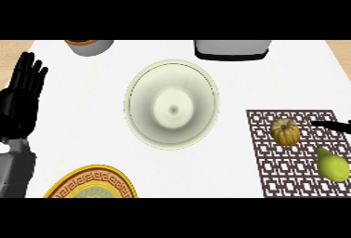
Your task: Pick the pear from the placemat and place it in the bowl
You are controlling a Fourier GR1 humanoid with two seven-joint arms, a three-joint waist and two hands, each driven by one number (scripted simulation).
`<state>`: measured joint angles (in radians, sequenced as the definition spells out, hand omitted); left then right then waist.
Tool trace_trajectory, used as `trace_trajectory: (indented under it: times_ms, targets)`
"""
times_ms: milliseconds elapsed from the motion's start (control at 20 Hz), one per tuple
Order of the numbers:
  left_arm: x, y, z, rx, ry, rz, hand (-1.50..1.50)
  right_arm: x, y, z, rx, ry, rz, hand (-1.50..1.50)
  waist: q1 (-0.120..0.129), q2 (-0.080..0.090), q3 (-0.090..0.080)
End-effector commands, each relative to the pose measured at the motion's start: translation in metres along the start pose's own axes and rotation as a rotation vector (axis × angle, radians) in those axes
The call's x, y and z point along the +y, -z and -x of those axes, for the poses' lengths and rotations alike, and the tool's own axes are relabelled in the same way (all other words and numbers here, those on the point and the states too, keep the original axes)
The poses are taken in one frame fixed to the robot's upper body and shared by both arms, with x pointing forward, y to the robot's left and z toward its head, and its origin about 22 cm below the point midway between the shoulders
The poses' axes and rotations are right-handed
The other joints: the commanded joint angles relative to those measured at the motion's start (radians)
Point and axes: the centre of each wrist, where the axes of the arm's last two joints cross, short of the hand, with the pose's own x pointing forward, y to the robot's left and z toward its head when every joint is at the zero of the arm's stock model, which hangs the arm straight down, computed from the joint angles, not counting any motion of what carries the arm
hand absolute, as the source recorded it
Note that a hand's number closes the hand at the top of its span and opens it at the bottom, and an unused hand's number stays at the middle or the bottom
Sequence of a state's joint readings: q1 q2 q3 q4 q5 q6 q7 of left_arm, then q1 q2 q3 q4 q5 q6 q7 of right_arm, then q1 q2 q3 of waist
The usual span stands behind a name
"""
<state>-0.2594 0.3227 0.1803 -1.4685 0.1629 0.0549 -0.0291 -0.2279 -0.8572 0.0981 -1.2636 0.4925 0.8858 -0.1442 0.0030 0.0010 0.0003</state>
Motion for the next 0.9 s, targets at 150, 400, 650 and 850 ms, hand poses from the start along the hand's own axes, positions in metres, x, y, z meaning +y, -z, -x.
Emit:
trace_trajectory:
  times_ms: [150, 400, 650, 850]
  targets:
    - [0.003, -0.005, 0.004, 0.001, 0.014, -0.006, 0.00, 0.002, 0.010, 0.005, 0.007, -0.029, -0.039, -1.50, 0.000, 0.000, 0.000]
    - [0.010, -0.003, -0.011, 0.005, 0.011, -0.001, 0.00, 0.036, 0.034, 0.009, 0.024, -0.025, -0.033, -1.50, -0.001, -0.002, 0.000]
    - [0.000, -0.015, 0.000, 0.000, -0.001, -0.011, 0.00, 0.020, 0.043, -0.004, 0.017, -0.018, -0.046, -1.50, -0.001, -0.001, 0.000]
    - [-0.001, -0.011, -0.014, -0.005, -0.006, -0.007, 0.00, 0.050, 0.054, 0.022, 0.061, -0.036, -0.080, -1.50, 0.002, -0.001, 0.000]
